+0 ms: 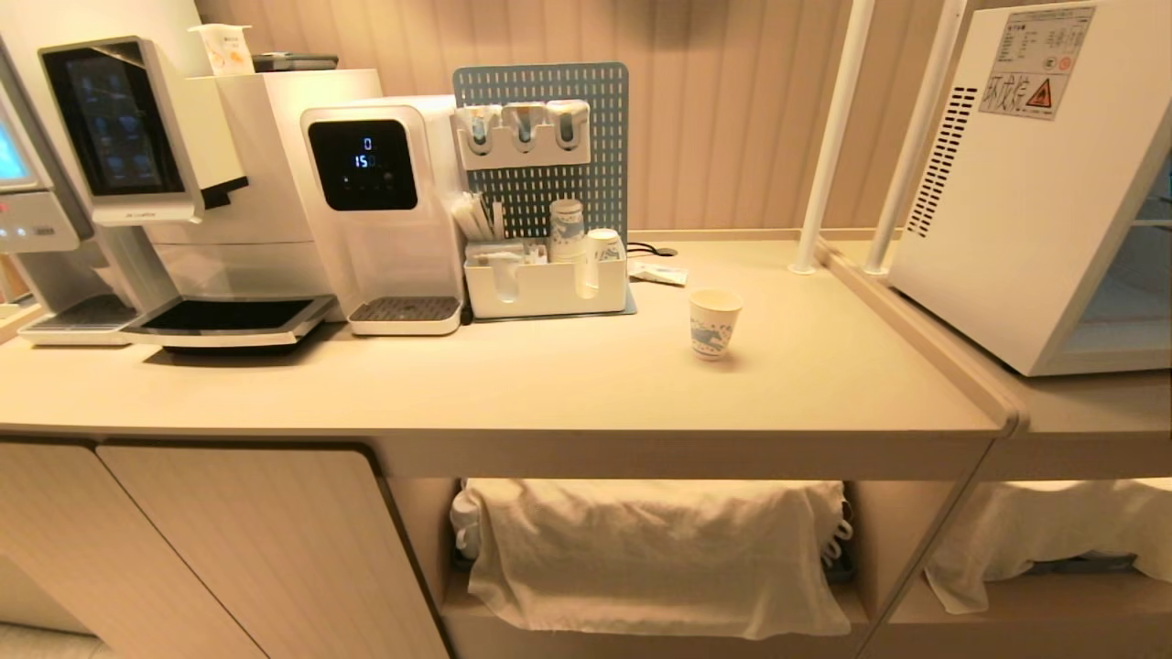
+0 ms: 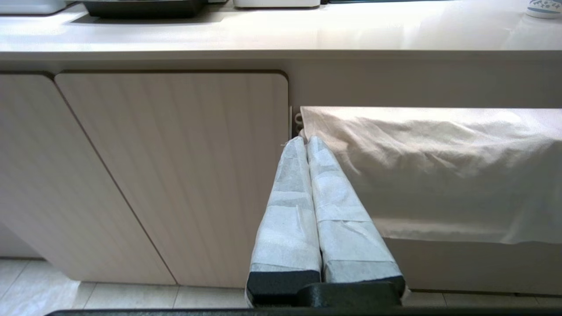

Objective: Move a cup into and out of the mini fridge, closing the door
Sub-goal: Put the paper cup in the freezer

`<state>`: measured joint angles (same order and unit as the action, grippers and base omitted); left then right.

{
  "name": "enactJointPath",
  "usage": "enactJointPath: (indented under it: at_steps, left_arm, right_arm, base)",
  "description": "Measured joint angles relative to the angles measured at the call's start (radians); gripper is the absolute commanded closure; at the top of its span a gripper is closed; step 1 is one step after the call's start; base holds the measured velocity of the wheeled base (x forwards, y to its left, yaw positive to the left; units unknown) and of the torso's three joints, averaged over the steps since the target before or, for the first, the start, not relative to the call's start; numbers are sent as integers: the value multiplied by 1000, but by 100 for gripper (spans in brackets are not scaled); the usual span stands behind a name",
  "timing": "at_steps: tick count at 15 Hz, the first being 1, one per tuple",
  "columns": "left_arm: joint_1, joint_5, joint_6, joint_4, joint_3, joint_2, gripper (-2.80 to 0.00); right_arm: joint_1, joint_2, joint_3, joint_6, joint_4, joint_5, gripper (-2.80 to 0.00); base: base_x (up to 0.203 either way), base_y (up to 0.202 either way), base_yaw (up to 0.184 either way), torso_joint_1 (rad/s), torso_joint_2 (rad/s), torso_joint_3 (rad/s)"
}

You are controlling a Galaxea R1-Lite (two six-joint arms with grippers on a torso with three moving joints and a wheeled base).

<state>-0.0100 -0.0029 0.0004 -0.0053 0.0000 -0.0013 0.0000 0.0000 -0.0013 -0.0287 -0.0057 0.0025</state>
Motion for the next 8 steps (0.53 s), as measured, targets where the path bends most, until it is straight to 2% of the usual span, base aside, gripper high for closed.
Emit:
enactJointPath:
  at_steps: [4,5,8]
  left_arm:
    - [0,0,-2,1,0,0,0]
    - [0,1,-4,1,0,0,0]
    - [0,1,-4,1,0,0,0]
  right_arm:
    - [0,0,0,0,0,0,0]
    - [0,0,0,-1,0,0,0]
    - [0,0,0,-4,0,-2,0]
  base:
    - [188,0,0,1,1,2]
    - [98,0,2,4,17,-9]
    - [0,0,0,0,0,0]
